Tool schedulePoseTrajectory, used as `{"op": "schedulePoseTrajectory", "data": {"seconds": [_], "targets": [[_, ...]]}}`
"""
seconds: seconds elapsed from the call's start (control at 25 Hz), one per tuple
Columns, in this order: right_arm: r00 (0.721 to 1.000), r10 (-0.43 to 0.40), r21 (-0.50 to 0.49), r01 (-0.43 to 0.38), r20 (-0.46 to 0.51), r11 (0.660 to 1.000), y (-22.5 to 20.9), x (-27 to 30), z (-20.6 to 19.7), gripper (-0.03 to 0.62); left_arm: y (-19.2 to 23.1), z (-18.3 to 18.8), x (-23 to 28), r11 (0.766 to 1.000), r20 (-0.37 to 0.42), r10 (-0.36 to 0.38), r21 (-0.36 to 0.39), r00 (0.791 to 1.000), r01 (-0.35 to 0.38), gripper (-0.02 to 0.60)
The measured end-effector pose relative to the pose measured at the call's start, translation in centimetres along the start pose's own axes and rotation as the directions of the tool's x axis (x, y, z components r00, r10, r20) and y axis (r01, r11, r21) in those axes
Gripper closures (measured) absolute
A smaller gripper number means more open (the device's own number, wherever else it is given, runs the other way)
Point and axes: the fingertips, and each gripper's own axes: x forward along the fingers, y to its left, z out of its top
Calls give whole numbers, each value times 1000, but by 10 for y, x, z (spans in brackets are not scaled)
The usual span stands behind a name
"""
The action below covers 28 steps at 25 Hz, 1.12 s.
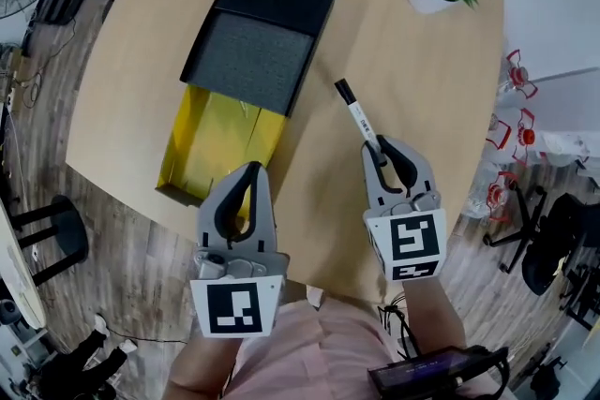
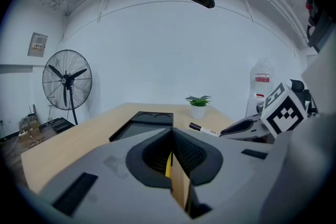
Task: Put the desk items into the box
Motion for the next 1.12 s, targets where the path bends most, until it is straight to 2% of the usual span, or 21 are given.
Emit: {"op": "schedulePoseTrajectory", "data": {"seconds": [0.2,0.36,0.72,0.92,1.12], "targets": [[995,0,-33,4,97,999,5,-47,31,523,-6,31,-30,999,106,49,8,993,-50,571],[986,15,-58,-6,164,998,11,-86,49,523,-20,50,-62,996,176,66,50,982,-76,571],[960,60,-110,-31,275,993,20,-168,75,524,-52,84,-133,986,277,134,59,951,-156,571],[943,106,-151,-60,317,987,32,-194,78,525,-63,87,-169,975,326,185,54,927,-213,571],[929,155,-189,-94,335,977,50,-208,81,525,-64,84,-197,965,334,233,38,913,-261,571]]}}
